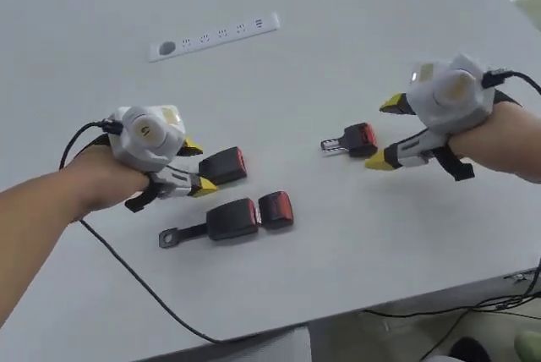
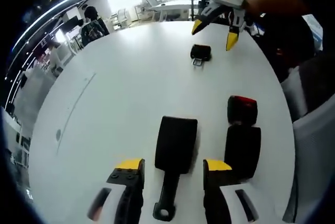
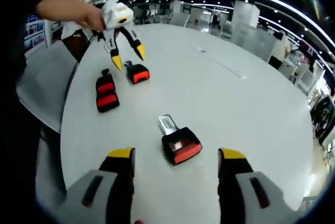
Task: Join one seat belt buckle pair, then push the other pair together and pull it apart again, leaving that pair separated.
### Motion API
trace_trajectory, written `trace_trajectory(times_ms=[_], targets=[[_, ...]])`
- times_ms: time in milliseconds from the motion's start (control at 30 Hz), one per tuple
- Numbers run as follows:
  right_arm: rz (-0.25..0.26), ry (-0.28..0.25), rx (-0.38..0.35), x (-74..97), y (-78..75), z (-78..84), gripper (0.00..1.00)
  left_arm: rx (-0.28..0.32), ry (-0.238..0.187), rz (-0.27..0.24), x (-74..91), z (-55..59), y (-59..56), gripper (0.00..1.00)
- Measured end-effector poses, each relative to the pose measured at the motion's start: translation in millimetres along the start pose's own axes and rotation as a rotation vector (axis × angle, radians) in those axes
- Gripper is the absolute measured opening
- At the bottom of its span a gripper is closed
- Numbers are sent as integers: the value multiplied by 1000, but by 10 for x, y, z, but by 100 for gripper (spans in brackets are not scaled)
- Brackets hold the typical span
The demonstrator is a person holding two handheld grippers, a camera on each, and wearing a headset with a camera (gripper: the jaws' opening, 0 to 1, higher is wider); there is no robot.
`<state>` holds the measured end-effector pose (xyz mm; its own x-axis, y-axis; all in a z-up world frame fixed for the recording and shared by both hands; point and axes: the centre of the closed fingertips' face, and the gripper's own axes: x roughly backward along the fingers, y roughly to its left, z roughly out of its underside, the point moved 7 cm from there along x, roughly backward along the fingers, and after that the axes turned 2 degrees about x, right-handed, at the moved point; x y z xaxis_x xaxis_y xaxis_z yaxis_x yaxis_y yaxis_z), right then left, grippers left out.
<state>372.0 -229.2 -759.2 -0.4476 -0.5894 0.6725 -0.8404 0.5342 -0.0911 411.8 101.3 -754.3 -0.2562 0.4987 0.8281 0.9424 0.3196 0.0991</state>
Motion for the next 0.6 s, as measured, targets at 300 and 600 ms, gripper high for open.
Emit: trace_trajectory(times_ms=[300, 600], targets=[[7, -91, -72, 302, 562, -107, 66, 162, -168, -80, 588, 234, -427, 58], [84, -119, -54, 552, 815, -105, 92, 265, -207, -178, 915, 596, -875, 83]])
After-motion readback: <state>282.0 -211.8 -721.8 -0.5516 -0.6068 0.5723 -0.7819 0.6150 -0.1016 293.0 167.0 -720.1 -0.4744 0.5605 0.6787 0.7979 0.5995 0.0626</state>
